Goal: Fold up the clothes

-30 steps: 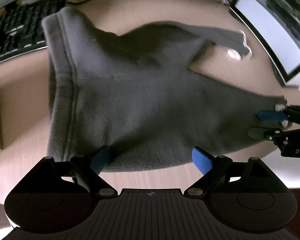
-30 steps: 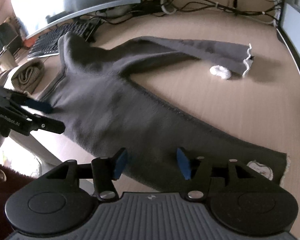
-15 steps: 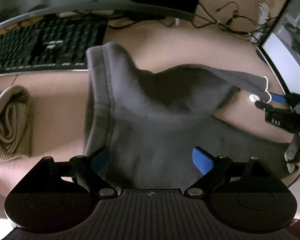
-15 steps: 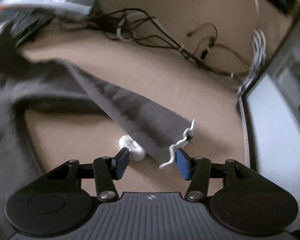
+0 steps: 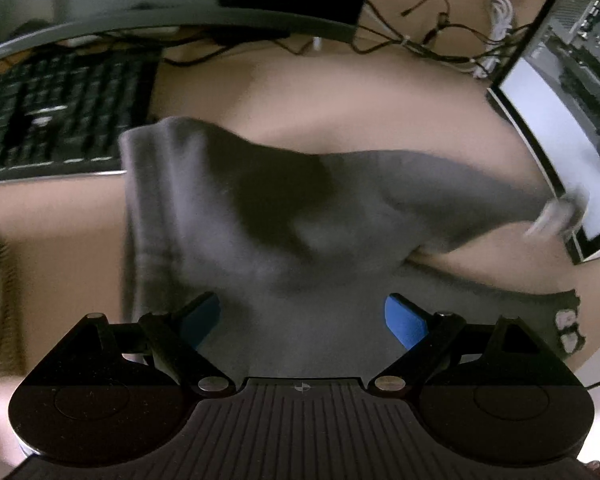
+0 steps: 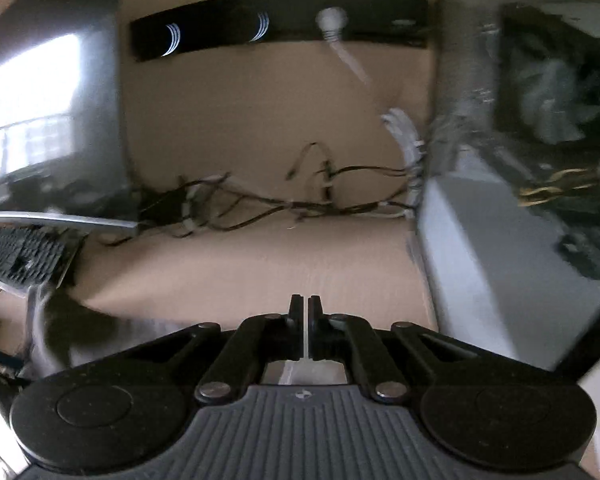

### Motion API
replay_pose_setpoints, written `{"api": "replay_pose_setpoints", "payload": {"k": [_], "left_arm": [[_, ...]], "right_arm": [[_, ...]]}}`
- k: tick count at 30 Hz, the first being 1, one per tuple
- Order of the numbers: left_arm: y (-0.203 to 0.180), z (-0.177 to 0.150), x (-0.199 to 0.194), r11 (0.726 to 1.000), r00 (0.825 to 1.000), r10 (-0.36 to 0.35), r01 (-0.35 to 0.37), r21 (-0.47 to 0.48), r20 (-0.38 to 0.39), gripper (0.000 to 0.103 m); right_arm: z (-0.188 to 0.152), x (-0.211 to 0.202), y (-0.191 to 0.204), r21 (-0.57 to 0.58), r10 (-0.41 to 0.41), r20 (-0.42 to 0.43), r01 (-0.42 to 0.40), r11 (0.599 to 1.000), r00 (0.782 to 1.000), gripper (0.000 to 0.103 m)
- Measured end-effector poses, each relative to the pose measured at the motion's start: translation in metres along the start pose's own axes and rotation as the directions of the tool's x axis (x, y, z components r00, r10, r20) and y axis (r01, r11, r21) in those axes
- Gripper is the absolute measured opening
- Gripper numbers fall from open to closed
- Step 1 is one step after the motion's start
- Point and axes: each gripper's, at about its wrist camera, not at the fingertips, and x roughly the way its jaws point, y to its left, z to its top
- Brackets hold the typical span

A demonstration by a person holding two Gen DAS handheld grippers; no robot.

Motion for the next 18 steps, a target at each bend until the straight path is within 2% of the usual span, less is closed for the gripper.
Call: {"api": "replay_pose_setpoints", "payload": {"k": [3, 6, 7, 8, 10, 11, 14, 16, 17, 18], "left_arm": [[-0.001, 0.005, 0.005, 1.000, 1.000, -0.005, 0.005, 0.020, 0.003, 0.094], [0.002, 0.010, 0.006, 0.999, 1.000, 0.000, 0.000, 0.036, 0.016, 0.094], [0.005, 0.011, 0.007, 0.999, 1.000, 0.011, -0.012, 0.036, 0.020, 0.094], [0.007, 0.013, 0.007, 0.999, 0.999, 0.026, -0.027, 0.035, 0.023, 0.094], [0.012, 0.015, 0.007, 0.998, 0.998, 0.051, -0.052, 0.027, 0.028, 0.094], [0.015, 0.015, 0.006, 0.998, 0.998, 0.053, -0.053, 0.016, 0.029, 0.094], [0.024, 0.014, 0.005, 0.998, 0.998, 0.060, -0.059, -0.027, 0.024, 0.094], [0.027, 0.012, 0.006, 0.997, 0.998, 0.068, -0.067, -0.049, 0.011, 0.094], [0.027, 0.012, 0.007, 0.996, 0.998, 0.069, -0.069, -0.056, 0.004, 0.094], [0.026, 0.010, 0.008, 0.996, 0.997, 0.071, -0.071, -0.058, -0.004, 0.094]], "right_arm": [[-0.002, 0.006, -0.007, -0.008, -0.145, -0.010, 0.145, 0.989, 0.989, 0.005], [-0.014, 0.005, -0.011, 0.035, -0.130, -0.039, 0.131, 0.991, 0.991, 0.007], [-0.020, 0.006, -0.009, 0.022, -0.120, -0.050, 0.121, 0.992, 0.991, 0.011], [-0.026, 0.006, -0.006, 0.008, -0.111, -0.061, 0.112, 0.994, 0.992, 0.016], [-0.040, 0.009, 0.006, -0.055, -0.086, -0.096, 0.081, 0.995, 0.992, 0.050], [-0.048, 0.011, 0.013, -0.093, -0.071, -0.118, 0.060, 0.994, 0.991, 0.055], [-0.071, 0.023, 0.031, -0.147, -0.027, -0.196, -0.003, 0.989, 0.980, 0.056], [-0.082, 0.035, 0.034, -0.128, -0.007, -0.232, -0.024, 0.991, 0.973, 0.054], [-0.086, 0.044, 0.032, -0.104, -0.009, -0.243, -0.017, 0.994, 0.970, 0.051], [-0.087, 0.048, 0.029, -0.075, -0.016, -0.240, -0.002, 0.997, 0.971, 0.038]]}}
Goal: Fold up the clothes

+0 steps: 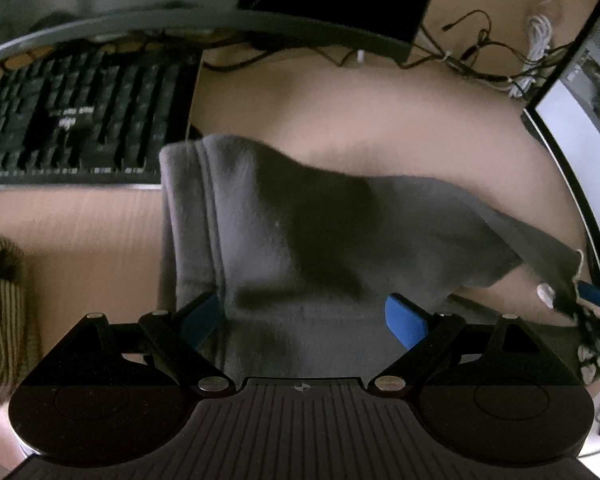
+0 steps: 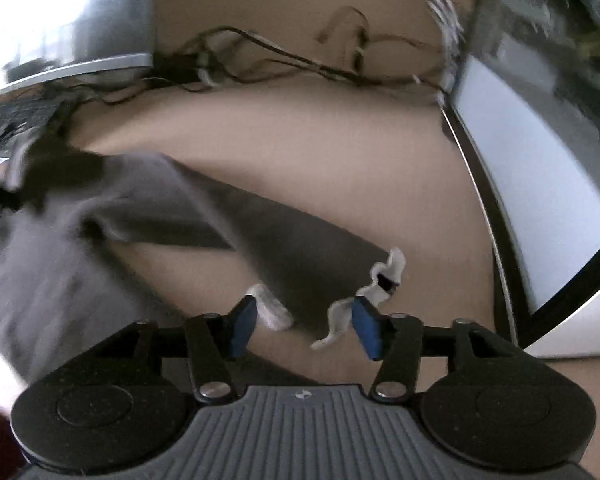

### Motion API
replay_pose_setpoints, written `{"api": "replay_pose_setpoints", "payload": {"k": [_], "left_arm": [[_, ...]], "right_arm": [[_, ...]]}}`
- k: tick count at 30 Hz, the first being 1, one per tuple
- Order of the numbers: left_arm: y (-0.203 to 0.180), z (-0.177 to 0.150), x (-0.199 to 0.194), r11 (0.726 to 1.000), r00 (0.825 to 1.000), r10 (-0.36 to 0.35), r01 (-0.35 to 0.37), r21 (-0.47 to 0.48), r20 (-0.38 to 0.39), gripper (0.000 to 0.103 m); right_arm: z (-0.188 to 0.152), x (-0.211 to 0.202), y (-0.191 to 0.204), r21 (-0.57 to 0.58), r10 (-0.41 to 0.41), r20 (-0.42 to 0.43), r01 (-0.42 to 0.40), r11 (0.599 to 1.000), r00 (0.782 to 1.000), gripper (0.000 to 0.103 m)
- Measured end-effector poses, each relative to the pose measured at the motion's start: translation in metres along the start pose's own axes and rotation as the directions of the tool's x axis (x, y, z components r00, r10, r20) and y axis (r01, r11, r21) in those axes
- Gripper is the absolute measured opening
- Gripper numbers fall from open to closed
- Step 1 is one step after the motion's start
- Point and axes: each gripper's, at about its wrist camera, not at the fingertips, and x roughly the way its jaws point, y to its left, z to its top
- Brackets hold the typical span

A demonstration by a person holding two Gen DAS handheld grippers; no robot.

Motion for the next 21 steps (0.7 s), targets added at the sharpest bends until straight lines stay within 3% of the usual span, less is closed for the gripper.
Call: {"api": "replay_pose_setpoints", "payload": {"k": [3, 6, 9, 11, 13, 15, 17, 19, 21], "left_arm": [[-0.003, -0.003, 0.002, 1.000, 1.000, 0.003, -0.003, -0.001, -0.018, 0.094], [-0.003, -0.005, 0.002, 1.000, 1.000, -0.010, 0.010, 0.002, -0.021, 0.094], [-0.002, -0.006, 0.006, 1.000, 0.999, -0.024, 0.024, 0.002, -0.028, 0.094], [-0.002, -0.006, 0.009, 0.999, 0.999, -0.034, 0.035, 0.008, -0.034, 0.094], [-0.002, -0.004, 0.011, 0.999, 0.998, -0.046, 0.046, 0.017, -0.033, 0.094], [-0.002, -0.002, 0.011, 0.998, 0.998, -0.055, 0.056, 0.018, -0.024, 0.094], [-0.002, -0.001, 0.010, 0.998, 0.998, -0.062, 0.062, 0.017, -0.013, 0.094], [-0.002, 0.000, 0.007, 0.998, 0.998, -0.064, 0.064, 0.018, -0.001, 0.094], [-0.002, 0.000, 0.005, 0.997, 0.998, -0.066, 0.066, 0.029, 0.011, 0.094]], "right_arm": [[0.006, 0.005, -0.010, 0.082, -0.009, 0.026, 0.007, 0.997, 1.000, 0.009], [0.022, -0.013, -0.010, 0.082, 0.014, 0.081, -0.020, 0.996, 0.997, 0.008], [0.040, -0.047, -0.022, 0.178, 0.126, 0.120, -0.147, 0.973, 0.985, 0.008], [0.050, -0.068, -0.034, 0.289, 0.244, 0.160, -0.281, 0.915, 0.957, 0.008], [0.060, -0.082, -0.043, 0.355, 0.290, 0.203, -0.346, 0.869, 0.935, 0.008], [0.070, -0.092, -0.050, 0.367, 0.234, 0.233, -0.308, 0.878, 0.944, 0.008], [0.077, -0.095, -0.052, 0.336, 0.080, 0.232, -0.157, 0.929, 0.969, 0.009], [0.079, -0.094, -0.052, 0.309, -0.032, 0.218, -0.038, 0.950, 0.975, 0.017], [0.076, -0.093, -0.052, 0.290, -0.050, 0.221, -0.017, 0.957, 0.974, 0.026]]}}
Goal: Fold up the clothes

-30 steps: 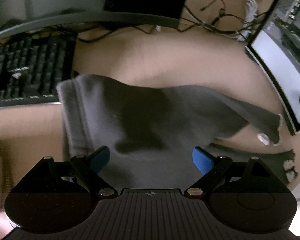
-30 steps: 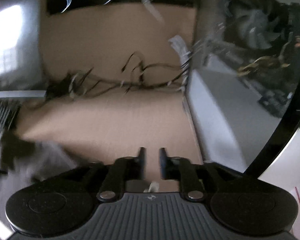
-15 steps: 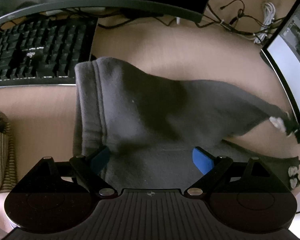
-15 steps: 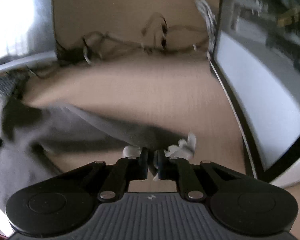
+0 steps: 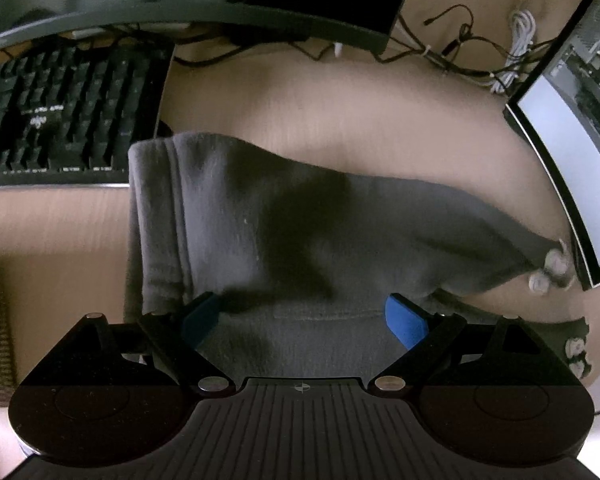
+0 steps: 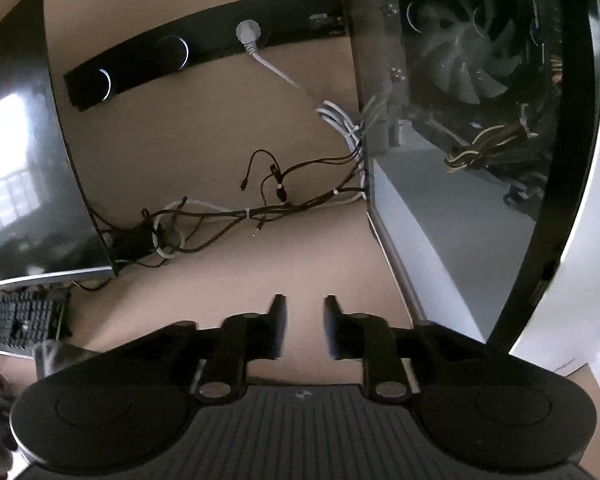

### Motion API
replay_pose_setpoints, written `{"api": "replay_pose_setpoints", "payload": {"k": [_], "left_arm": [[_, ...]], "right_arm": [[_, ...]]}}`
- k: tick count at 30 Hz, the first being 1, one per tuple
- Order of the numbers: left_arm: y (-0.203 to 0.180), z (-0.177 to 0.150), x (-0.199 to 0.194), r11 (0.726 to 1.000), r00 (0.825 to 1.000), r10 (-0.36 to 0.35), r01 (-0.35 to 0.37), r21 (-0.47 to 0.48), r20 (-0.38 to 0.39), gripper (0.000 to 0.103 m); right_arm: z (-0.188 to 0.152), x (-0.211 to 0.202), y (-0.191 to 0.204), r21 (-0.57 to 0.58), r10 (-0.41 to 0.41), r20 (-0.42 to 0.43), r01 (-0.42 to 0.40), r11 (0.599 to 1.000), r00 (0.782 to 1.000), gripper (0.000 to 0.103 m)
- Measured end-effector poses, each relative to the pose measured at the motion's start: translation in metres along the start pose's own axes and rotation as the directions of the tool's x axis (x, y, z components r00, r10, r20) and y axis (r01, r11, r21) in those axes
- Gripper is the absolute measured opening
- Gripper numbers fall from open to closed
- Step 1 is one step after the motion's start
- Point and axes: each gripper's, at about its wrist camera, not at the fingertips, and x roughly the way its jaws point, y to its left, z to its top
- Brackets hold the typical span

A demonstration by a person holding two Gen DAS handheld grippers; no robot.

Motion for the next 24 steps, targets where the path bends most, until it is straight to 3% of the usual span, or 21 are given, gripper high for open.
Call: {"api": "replay_pose_setpoints", "payload": {"k": [6, 9, 11, 13, 17, 18, 21, 24], "left_arm": [[0.000, -0.001, 0.000, 0.999, 0.999, 0.032, -0.032, 0.003, 0.003, 0.094], [-0.001, -0.002, -0.002, 0.999, 0.999, 0.048, -0.048, -0.006, 0.004, 0.094], [0.002, -0.003, -0.005, 0.998, 0.998, 0.056, -0.056, -0.021, 0.004, 0.094], [0.004, -0.005, -0.004, 0.997, 0.998, 0.068, -0.068, -0.038, -0.003, 0.094], [0.004, -0.008, 0.000, 0.995, 0.996, 0.089, -0.090, -0.050, -0.021, 0.094], [0.003, -0.008, 0.000, 0.995, 0.996, 0.091, -0.092, -0.048, -0.023, 0.094], [0.000, -0.007, -0.004, 0.996, 0.997, 0.075, -0.076, -0.045, -0.024, 0.094], [0.000, -0.007, -0.004, 0.997, 0.998, 0.067, -0.068, -0.038, -0.021, 0.094]], "right_arm": [[-0.036, 0.020, 0.024, -0.159, 0.033, -0.091, -0.048, 0.986, 0.995, 0.031], [-0.067, 0.041, 0.039, -0.344, -0.067, -0.122, 0.021, 0.939, 0.990, 0.048], [-0.081, 0.053, 0.034, -0.357, -0.093, -0.167, 0.028, 0.934, 0.982, 0.050], [-0.086, 0.063, 0.023, -0.301, -0.082, -0.214, 0.014, 0.953, 0.973, 0.050], [-0.081, 0.089, 0.008, -0.174, -0.011, -0.209, -0.026, 0.984, 0.978, 0.050], [-0.078, 0.096, 0.010, -0.158, -0.001, -0.204, -0.032, 0.987, 0.979, 0.049], [-0.070, 0.101, 0.019, -0.161, 0.049, -0.207, -0.083, 0.983, 0.977, 0.011], [-0.061, 0.086, 0.021, -0.069, 0.161, -0.228, -0.181, 0.981, 0.960, 0.008]]}}
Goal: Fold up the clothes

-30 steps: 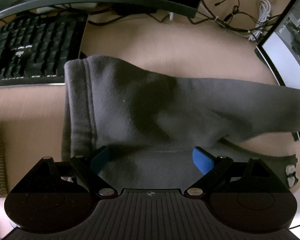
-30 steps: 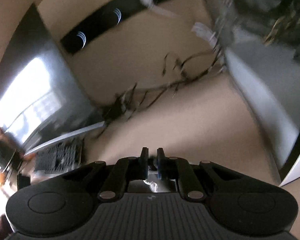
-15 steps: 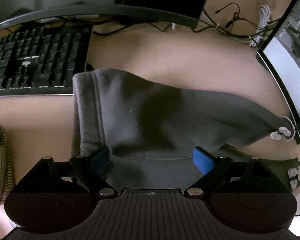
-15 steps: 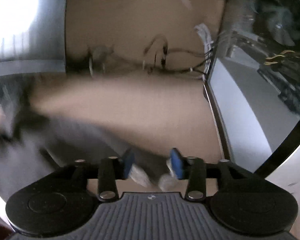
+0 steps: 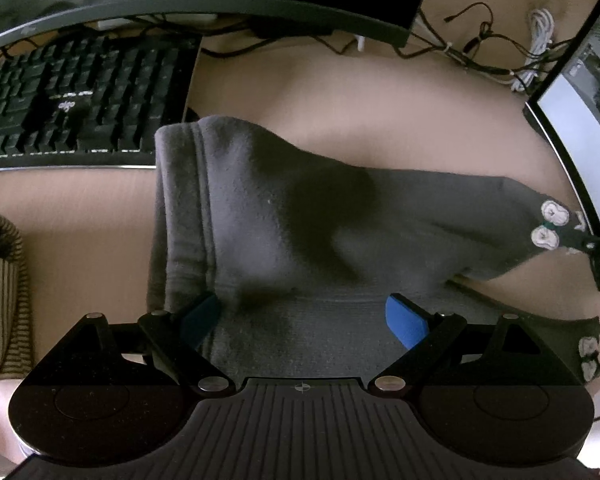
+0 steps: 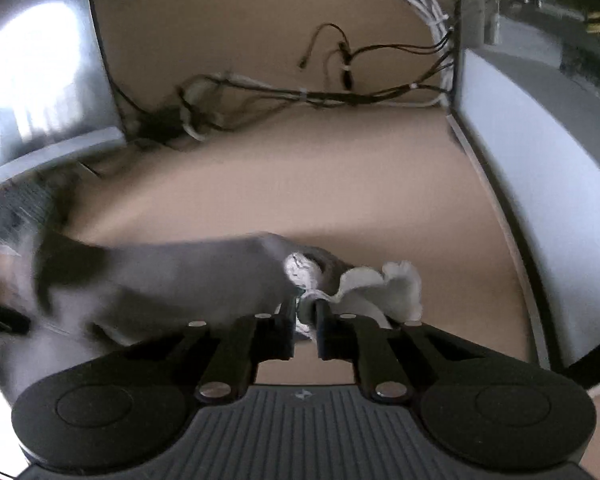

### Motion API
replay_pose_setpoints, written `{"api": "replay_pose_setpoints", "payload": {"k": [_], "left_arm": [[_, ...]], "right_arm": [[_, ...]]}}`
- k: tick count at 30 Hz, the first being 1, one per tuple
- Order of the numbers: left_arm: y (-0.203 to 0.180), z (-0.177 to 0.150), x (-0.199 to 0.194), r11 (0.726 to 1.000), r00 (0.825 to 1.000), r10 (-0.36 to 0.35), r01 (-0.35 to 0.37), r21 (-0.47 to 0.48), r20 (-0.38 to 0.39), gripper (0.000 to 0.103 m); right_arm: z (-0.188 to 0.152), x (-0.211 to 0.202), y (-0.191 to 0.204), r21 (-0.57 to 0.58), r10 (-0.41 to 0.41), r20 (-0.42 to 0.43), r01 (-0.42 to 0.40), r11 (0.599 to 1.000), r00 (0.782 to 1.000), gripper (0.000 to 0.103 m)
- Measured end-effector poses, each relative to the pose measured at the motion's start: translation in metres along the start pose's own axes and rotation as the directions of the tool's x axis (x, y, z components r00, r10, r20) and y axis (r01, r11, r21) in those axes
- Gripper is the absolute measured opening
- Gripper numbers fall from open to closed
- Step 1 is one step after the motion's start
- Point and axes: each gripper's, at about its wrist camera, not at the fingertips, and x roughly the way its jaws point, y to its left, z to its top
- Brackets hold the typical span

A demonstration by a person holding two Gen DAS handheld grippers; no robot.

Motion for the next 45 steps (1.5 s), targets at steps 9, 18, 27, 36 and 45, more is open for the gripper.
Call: {"api": "replay_pose_setpoints", "payload": {"k": [9, 18, 27, 36, 45], "left_arm": [[0.004, 0.004, 0.002, 0.999, 1.000, -0.027, 0.027, 0.029, 0.002, 0.094], [0.005, 0.005, 0.000, 0.999, 1.000, -0.025, 0.025, 0.032, 0.007, 0.094], [0.003, 0.000, -0.012, 0.999, 0.999, -0.035, 0.035, 0.004, 0.031, 0.094], [0.020, 0.025, -0.019, 0.999, 0.985, -0.039, 0.041, -0.011, 0.166, 0.094], [0.019, 0.047, 0.010, 1.000, 0.990, -0.028, 0.027, 0.004, 0.139, 0.094]], "right_arm": [[0.033, -0.105, -0.015, 0.307, 0.132, 0.240, -0.204, 0.930, 0.962, 0.005], [0.001, -0.081, 0.008, 0.041, -0.168, 0.164, 0.163, 0.986, 0.972, 0.018], [-0.019, -0.004, -0.010, 0.033, -0.144, 0.015, 0.144, 0.989, 0.989, 0.030], [-0.011, 0.034, 0.007, -0.063, -0.189, -0.002, 0.188, 0.980, 0.982, 0.037], [-0.021, -0.005, -0.002, -0.040, -0.220, 0.041, 0.222, 0.974, 0.975, 0.045]]}}
